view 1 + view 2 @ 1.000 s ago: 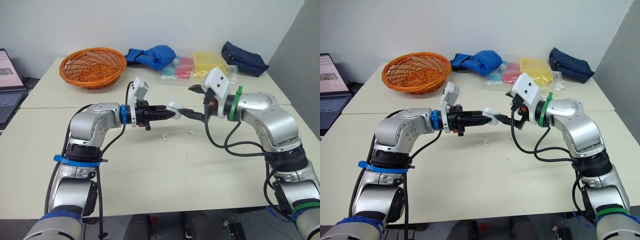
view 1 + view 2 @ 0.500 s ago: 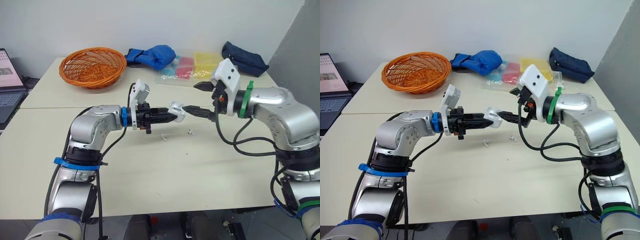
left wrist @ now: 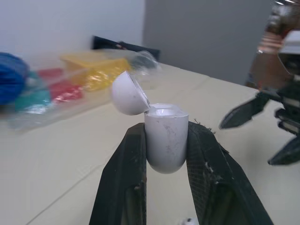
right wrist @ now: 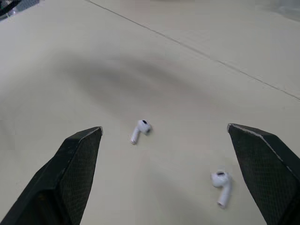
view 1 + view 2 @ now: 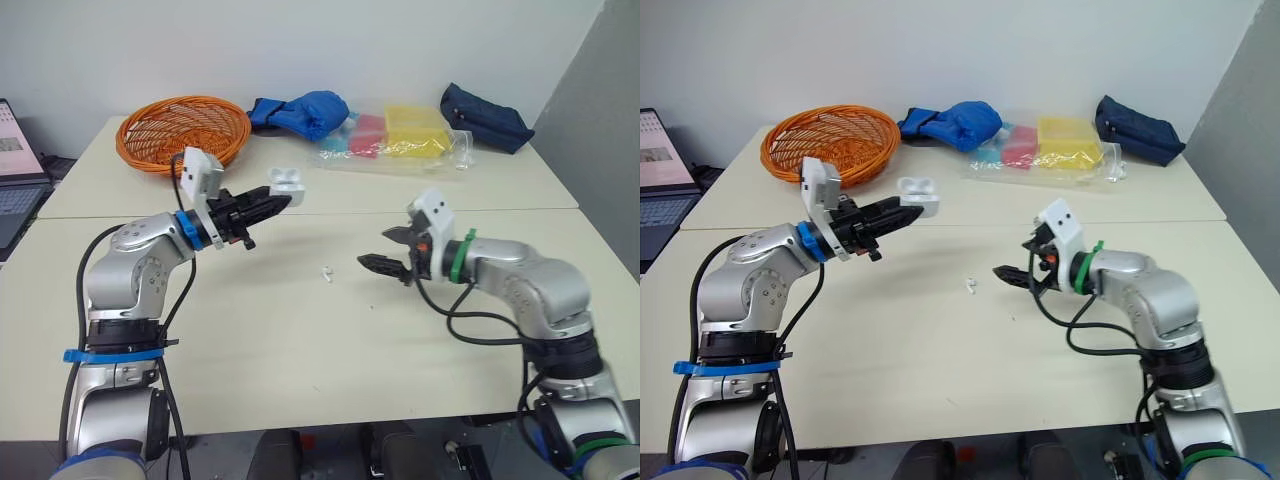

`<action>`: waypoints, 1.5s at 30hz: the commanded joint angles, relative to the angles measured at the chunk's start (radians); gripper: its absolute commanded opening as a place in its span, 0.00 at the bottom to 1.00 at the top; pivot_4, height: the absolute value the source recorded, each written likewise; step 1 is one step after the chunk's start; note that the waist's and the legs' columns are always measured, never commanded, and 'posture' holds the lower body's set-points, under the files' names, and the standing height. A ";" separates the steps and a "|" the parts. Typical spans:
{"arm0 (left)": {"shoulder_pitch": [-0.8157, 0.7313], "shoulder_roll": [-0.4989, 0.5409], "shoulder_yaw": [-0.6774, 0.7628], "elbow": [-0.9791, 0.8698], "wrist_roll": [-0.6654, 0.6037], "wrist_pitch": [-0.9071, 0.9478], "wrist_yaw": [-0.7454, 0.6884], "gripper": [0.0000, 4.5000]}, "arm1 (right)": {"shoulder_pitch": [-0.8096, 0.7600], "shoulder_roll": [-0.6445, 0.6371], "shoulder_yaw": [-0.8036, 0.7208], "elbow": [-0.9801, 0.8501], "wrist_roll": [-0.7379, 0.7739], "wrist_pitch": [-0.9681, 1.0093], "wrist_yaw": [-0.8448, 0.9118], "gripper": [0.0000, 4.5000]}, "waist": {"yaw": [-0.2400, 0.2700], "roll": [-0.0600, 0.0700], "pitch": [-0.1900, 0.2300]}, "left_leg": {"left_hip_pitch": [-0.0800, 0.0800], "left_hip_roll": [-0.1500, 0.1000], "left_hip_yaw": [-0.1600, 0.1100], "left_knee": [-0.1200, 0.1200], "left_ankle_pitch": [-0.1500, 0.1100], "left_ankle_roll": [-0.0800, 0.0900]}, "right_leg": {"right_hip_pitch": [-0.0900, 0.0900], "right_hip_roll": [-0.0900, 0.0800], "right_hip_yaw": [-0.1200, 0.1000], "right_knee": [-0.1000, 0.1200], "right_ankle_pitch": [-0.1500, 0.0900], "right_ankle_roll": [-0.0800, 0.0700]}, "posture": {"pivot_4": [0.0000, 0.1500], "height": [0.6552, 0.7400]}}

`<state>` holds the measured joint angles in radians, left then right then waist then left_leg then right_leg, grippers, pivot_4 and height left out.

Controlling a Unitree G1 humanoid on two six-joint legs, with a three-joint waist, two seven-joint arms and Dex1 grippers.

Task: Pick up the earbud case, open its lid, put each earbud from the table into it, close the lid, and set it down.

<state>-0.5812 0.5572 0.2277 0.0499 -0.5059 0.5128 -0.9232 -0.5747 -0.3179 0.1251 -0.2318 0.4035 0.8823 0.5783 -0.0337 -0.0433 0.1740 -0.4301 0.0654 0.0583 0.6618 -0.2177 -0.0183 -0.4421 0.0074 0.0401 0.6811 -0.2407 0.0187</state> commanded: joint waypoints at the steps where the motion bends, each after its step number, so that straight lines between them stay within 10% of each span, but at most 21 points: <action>1: 0.028 -0.011 0.033 -0.107 -0.030 -0.006 0.065 0.17 | 0.047 0.096 0.045 0.071 -0.088 -0.190 -0.093 0.99 | 0.002 0.000 0.000 | 0.000 0.000 0.000 0.000 0.000 0.000 | 0.000 0.000 0.000 0.000 0.000 0.000 | 1.00 1.00; 19: 0.052 -0.028 -0.005 -0.217 -0.087 0.071 0.159 0.17 | 0.064 0.303 0.146 0.614 -0.334 -0.670 -0.170 0.99 | 0.001 -0.002 -0.001 | 0.006 0.000 0.001 0.001 0.000 0.000 | 0.005 0.001 0.001 0.000 0.002 0.002 | 1.00 1.00; 32: 0.028 -0.021 -0.017 -0.195 -0.084 0.064 0.149 0.17 | 0.069 0.307 0.242 0.674 -0.480 -0.770 -0.140 0.09 | -0.006 -0.002 -0.001 | 0.019 0.000 0.001 -0.002 0.000 0.000 | 0.017 0.001 0.002 -0.001 0.001 0.001 | 1.00 1.00; 40: 0.029 -0.023 -0.018 -0.195 -0.086 0.064 0.151 0.17 | 0.087 0.277 0.222 0.612 -0.468 -0.749 -0.099 0.09 | -0.008 -0.002 -0.001 | 0.019 0.000 0.001 -0.002 0.000 0.000 | 0.017 0.001 0.002 -0.001 0.000 0.000 | 1.00 1.00; 45: 0.037 -0.034 -0.023 -0.199 -0.086 0.058 0.153 0.17 | 0.120 0.056 0.154 0.220 -0.316 -0.539 0.156 0.09 | -0.001 0.000 0.000 | 0.018 0.000 0.001 -0.003 0.000 -0.001 | 0.017 0.000 0.002 -0.003 -0.001 0.001 | 1.00 1.00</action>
<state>-0.5308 0.5224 0.1999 -0.1252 -0.5759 0.5869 -0.7729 -0.4399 -0.1955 0.3326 0.1505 0.0290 0.2757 0.6388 -0.0344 -0.0431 0.1742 -0.4135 0.0645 0.0592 0.6591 -0.2176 -0.0189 -0.4260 0.0068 0.0417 0.6781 -0.2414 0.0202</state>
